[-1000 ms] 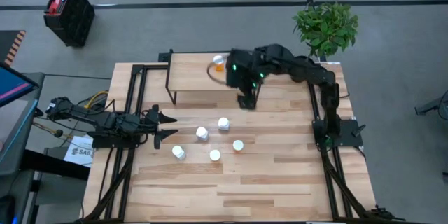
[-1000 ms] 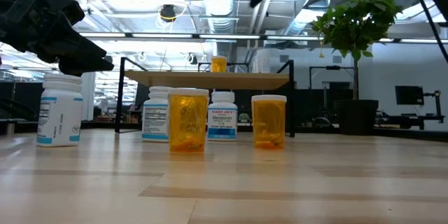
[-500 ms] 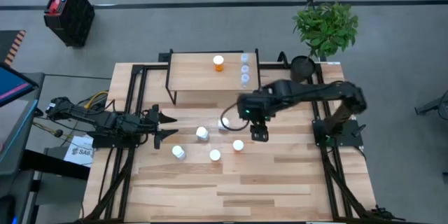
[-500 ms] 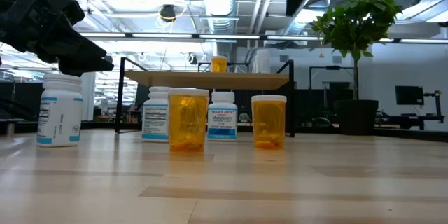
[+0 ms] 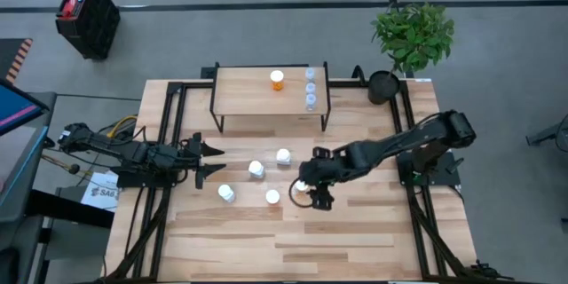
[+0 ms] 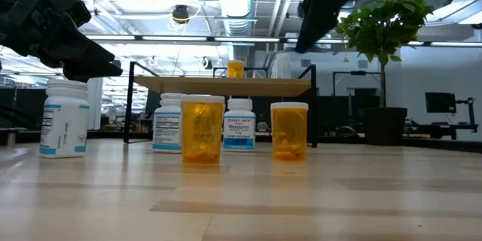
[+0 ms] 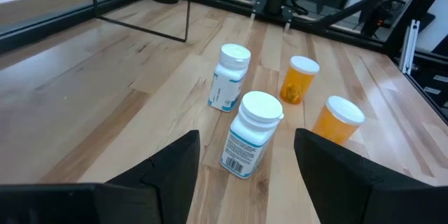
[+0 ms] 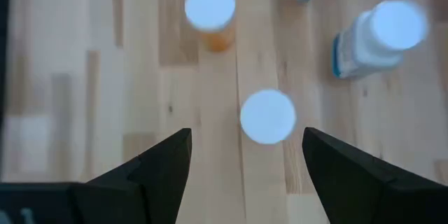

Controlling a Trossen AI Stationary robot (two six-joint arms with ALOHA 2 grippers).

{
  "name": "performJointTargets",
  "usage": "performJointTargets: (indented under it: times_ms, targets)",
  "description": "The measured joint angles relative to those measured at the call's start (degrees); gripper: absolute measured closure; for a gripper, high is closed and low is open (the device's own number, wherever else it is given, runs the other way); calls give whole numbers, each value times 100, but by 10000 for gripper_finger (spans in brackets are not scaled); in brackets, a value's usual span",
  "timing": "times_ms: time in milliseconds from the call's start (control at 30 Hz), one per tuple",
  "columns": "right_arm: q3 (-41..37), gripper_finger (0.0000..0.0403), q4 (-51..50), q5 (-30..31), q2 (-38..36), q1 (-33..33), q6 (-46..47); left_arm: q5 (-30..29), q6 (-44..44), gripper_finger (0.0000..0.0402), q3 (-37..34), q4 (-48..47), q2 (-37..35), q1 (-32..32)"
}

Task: Pick and place medicine bottles onto shelf by color
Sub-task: Put the right orange pill bottle aligned with the other orange pill bottle on the shelf

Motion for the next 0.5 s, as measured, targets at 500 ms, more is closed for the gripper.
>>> performJointTargets:
  times_ms: [500]
  targets:
    - [8,112,53,66,968,-402,-374,0,0,180,0,0,2,0]
